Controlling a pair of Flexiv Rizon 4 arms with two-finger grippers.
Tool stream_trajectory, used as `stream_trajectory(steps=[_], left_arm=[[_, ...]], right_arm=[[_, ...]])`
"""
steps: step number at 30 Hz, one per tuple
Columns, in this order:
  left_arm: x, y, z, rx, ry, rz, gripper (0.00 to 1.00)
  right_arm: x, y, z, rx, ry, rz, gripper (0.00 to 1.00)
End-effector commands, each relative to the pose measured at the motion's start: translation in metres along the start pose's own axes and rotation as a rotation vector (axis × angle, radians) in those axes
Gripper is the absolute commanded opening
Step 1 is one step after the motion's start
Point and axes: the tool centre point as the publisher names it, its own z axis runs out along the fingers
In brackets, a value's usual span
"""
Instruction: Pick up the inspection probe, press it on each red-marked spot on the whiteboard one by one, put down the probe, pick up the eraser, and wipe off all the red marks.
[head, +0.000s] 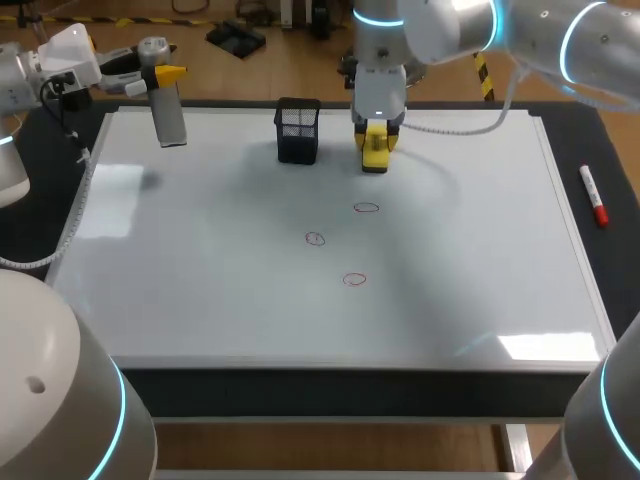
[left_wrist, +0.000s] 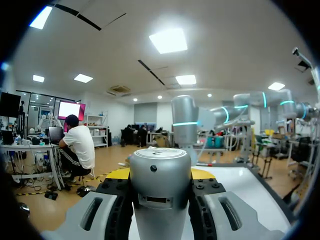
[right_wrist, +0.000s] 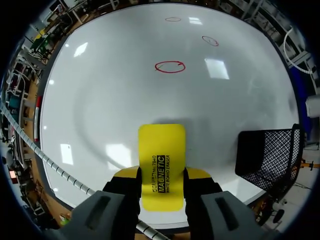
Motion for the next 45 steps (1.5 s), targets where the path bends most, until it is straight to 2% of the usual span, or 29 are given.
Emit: stream_trajectory(steps=[1,7,16,23,32,45], left_arm=[[0.001,-0.001,0.000,0.000,-0.003,0.001,0.00],[0.001,-0.001,0.000,0.000,-0.003,0.001,0.00],[0.001,-0.001,0.000,0.000,-0.003,0.001,0.00],[0.001,-0.001,0.000,0.000,-0.003,0.001,0.00],[0.001,-0.001,0.000,0.000,-0.003,0.001,0.00],[0.001,-0.001,0.000,0.000,-0.003,0.001,0.00]], right_arm=[[0.007,0.006,-0.008,0.009,0.001,0.008,0.00],[0.019,0.011,-0.024,0.033,-0.004,0.077,0.00],[0.067,0.030,-0.046,0.079,-0.001,0.213,0.00],[0.110,0.050,-0.049,0.084,-0.018,0.338,0.00],[0.155,0.079,-0.049,0.095,-0.005,0.449,0.00],[0.199,0.106,-0.041,0.078,-0.011,0.548,0.00]])
